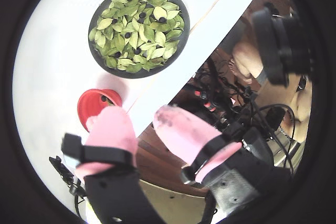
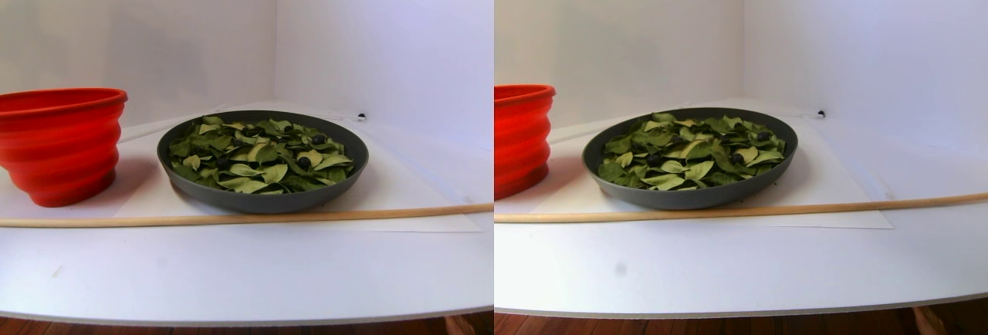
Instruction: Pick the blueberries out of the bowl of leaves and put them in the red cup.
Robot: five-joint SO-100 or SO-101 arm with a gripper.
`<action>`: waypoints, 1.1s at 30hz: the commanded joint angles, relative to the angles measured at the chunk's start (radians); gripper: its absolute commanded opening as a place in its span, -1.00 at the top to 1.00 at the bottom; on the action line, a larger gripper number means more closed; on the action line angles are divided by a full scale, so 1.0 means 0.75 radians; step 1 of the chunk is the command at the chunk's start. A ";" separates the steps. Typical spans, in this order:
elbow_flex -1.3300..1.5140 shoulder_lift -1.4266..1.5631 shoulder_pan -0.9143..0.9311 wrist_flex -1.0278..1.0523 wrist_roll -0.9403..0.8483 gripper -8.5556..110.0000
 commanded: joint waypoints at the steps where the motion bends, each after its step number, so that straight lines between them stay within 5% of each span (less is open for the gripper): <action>1: -0.010 -0.022 -0.008 -0.016 -0.108 0.68; 33: 0.280 -0.315 -0.025 -0.241 -0.792 0.62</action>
